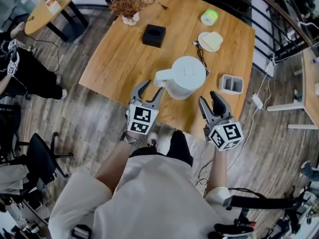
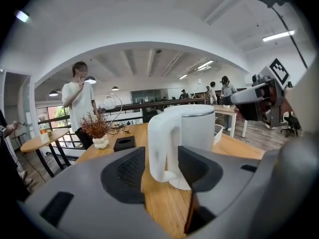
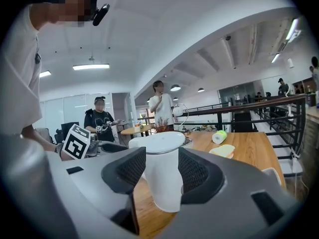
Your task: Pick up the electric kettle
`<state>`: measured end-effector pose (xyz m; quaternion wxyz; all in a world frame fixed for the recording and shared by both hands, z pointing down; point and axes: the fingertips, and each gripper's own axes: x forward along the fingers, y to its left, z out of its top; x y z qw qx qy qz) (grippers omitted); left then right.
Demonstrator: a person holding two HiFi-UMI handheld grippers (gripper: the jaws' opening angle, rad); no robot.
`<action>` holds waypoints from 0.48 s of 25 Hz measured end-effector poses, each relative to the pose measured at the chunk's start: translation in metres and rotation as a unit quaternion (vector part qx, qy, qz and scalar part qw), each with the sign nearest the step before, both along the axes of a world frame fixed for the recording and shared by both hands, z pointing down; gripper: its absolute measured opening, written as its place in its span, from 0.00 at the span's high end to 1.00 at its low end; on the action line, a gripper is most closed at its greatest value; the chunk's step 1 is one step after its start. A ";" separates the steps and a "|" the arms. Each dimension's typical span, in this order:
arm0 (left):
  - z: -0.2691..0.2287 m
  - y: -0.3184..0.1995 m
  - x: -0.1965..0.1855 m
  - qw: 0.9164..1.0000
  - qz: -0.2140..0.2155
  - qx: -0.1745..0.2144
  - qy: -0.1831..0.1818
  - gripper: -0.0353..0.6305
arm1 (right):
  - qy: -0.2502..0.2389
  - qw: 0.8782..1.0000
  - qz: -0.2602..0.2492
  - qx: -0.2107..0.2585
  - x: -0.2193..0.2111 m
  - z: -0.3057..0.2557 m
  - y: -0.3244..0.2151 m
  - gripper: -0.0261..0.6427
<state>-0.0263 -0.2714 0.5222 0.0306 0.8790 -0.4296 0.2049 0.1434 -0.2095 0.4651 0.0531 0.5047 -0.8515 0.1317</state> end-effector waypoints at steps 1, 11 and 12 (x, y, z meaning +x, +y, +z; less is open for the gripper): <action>0.005 -0.003 0.001 1.000 -0.003 -0.005 0.001 0.65 | 0.001 1.000 -0.002 -0.003 0.001 0.004 -0.001 0.68; 0.046 -0.022 0.002 0.999 -0.038 -0.033 -0.005 0.63 | -0.005 1.000 -0.025 -0.010 0.005 0.028 -0.014 0.67; 0.049 -0.024 0.002 0.998 -0.043 -0.035 -0.006 0.63 | -0.004 1.000 -0.025 -0.011 0.005 0.030 -0.016 0.66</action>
